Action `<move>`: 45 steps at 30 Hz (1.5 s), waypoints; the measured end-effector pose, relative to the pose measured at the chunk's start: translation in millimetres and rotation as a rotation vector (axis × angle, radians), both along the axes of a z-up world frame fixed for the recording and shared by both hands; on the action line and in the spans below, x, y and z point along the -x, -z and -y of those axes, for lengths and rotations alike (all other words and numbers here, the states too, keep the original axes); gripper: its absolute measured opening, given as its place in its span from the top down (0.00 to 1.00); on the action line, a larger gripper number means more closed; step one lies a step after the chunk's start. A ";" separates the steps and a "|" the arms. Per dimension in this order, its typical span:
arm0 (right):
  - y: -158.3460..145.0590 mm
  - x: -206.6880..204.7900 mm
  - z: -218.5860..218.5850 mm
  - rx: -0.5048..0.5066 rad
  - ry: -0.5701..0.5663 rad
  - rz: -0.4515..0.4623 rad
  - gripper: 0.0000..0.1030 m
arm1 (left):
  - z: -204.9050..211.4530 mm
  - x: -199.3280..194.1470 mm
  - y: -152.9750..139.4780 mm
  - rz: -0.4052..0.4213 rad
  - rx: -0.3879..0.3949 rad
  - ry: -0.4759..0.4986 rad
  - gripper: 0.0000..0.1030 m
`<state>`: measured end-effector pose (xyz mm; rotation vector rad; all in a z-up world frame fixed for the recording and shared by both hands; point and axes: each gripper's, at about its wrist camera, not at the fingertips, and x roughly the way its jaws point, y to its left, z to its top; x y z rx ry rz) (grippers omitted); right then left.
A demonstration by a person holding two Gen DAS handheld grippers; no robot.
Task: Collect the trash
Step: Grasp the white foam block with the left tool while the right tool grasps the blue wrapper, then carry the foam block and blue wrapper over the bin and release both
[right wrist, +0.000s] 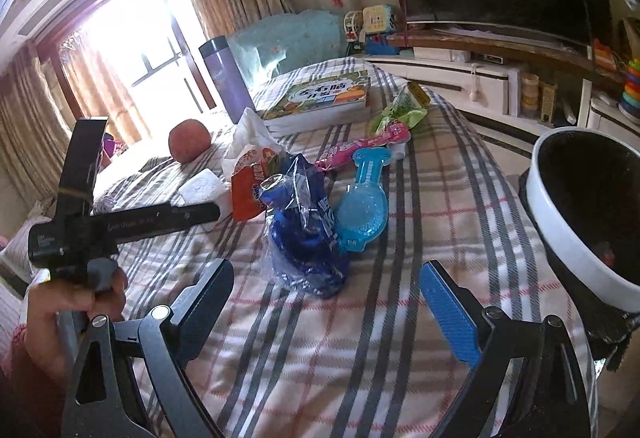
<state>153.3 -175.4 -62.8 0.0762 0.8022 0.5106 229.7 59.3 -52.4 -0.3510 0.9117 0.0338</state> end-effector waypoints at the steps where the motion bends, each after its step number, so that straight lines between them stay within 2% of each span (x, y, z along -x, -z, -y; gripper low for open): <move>1: 0.5 -1.7 -1.4 0.002 -0.003 0.002 0.08 | -2.5 -4.8 0.8 0.001 0.006 -0.009 0.30; 7: 4.8 -13.7 -14.9 0.031 -0.029 0.004 0.14 | -7.2 -32.0 6.8 -0.009 -0.004 -0.067 0.21; 12: 14.3 -24.5 -20.8 0.057 -0.024 -0.026 0.31 | -4.9 -38.6 17.9 -0.010 -0.051 -0.086 0.22; 13: 15.1 -25.4 -20.8 0.056 -0.026 -0.029 0.33 | -4.9 -37.4 19.2 -0.003 -0.058 -0.083 0.23; 15: 15.6 -25.5 -20.5 0.058 -0.026 -0.027 0.51 | -5.5 -33.5 19.9 0.003 -0.080 -0.083 0.35; 18: 15.2 -23.9 -17.6 0.056 -0.015 -0.021 0.61 | -10.0 -25.5 19.6 0.024 -0.069 -0.073 0.40; 20: 14.0 -22.4 -15.0 0.046 -0.007 -0.020 0.65 | -11.6 -18.3 18.0 0.033 -0.058 -0.062 0.45; 34: 2.4 3.7 7.7 -0.016 0.027 -0.022 0.68 | 14.5 51.9 -15.0 0.113 -0.031 0.079 0.47; 45: -5.0 21.5 42.7 -0.034 0.099 -0.018 0.68 | 52.2 69.5 -20.6 0.115 -0.030 0.211 0.47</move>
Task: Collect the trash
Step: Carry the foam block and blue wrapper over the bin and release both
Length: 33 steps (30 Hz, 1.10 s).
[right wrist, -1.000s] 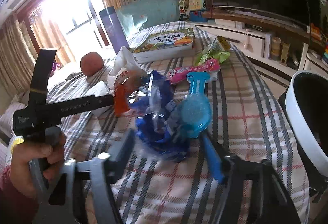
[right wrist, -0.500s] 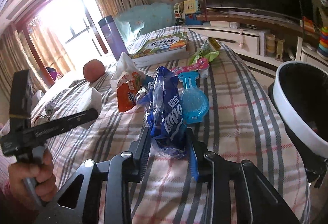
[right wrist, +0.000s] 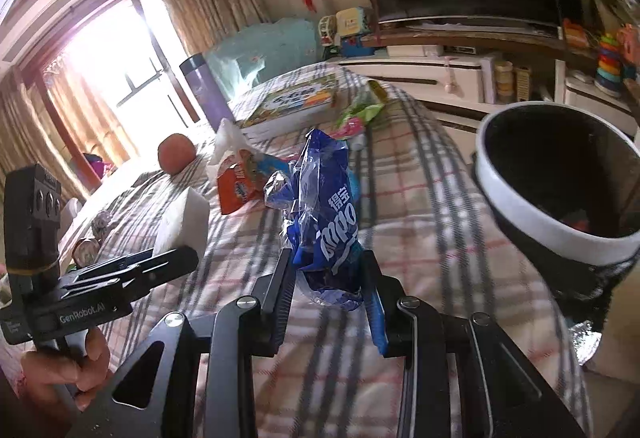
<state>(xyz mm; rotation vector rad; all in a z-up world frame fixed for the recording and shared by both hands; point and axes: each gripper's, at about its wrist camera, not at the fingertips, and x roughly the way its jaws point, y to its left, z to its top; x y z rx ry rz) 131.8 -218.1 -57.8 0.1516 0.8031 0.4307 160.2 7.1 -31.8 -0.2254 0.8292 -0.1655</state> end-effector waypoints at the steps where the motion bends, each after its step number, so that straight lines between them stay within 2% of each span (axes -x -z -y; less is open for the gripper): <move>1: -0.6 0.8 4.3 -0.002 0.011 0.001 0.68 | 2.1 -0.5 0.0 -0.001 -0.001 0.005 0.47; 33: -15.3 13.9 82.8 -0.055 0.176 0.029 0.68 | 74.2 -26.2 -0.7 0.022 -0.048 0.216 0.47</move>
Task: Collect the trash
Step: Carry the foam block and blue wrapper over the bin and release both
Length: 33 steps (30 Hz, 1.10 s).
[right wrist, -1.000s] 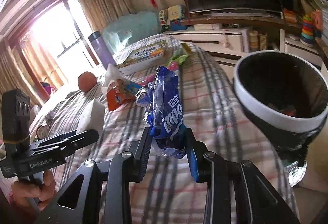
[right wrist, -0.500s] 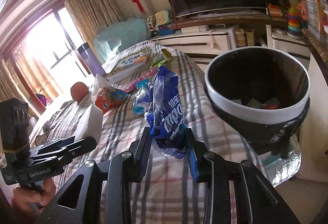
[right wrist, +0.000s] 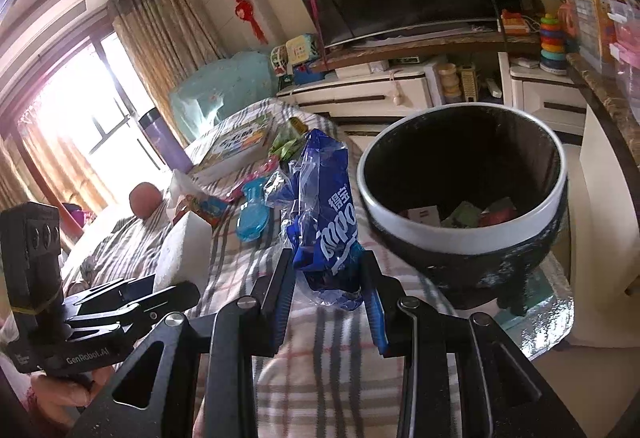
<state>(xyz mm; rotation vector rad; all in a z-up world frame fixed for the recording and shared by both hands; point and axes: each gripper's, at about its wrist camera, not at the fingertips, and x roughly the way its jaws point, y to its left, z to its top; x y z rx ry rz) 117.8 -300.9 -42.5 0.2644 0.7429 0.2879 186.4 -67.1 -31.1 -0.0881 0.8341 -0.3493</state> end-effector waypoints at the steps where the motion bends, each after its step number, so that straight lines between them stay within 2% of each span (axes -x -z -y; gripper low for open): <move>1: -0.4 -0.1 2.9 0.000 0.006 0.001 0.68 | 2.4 -0.5 -0.1 0.001 0.000 0.005 0.47; 16: -4.4 -1.6 44.9 -0.002 0.096 0.006 0.68 | 36.9 -21.2 -1.9 0.009 -0.004 0.075 0.47; 33: -10.5 -20.3 85.0 0.006 0.161 0.000 0.68 | 85.5 -65.2 -5.9 0.023 -0.013 0.150 0.47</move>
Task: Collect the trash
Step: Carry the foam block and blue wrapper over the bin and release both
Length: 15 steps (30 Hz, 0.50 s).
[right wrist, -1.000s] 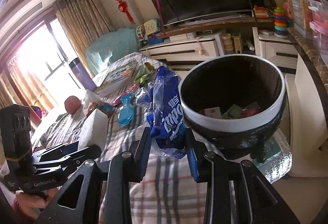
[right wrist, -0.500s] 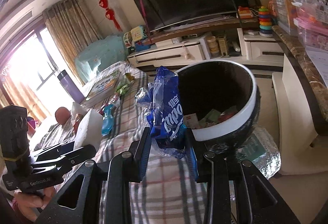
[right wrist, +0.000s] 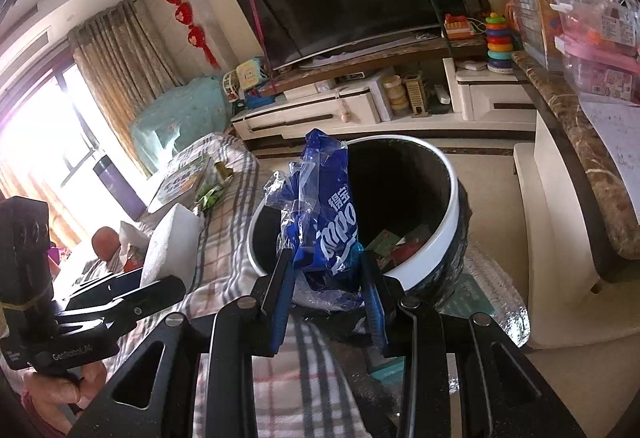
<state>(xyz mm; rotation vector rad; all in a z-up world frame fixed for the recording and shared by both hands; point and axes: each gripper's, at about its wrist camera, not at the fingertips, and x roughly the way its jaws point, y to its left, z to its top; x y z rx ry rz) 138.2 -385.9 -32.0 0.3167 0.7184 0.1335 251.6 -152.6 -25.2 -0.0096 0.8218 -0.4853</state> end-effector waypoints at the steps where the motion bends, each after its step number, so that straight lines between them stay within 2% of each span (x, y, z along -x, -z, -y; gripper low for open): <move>1: -0.4 -1.9 1.9 -0.001 0.003 -0.002 0.68 | 3.1 -3.0 0.0 0.001 -0.004 0.004 0.47; 15: -1.7 -20.8 19.1 0.015 0.020 -0.015 0.68 | 40.8 -36.1 5.6 -0.006 -0.042 0.045 0.46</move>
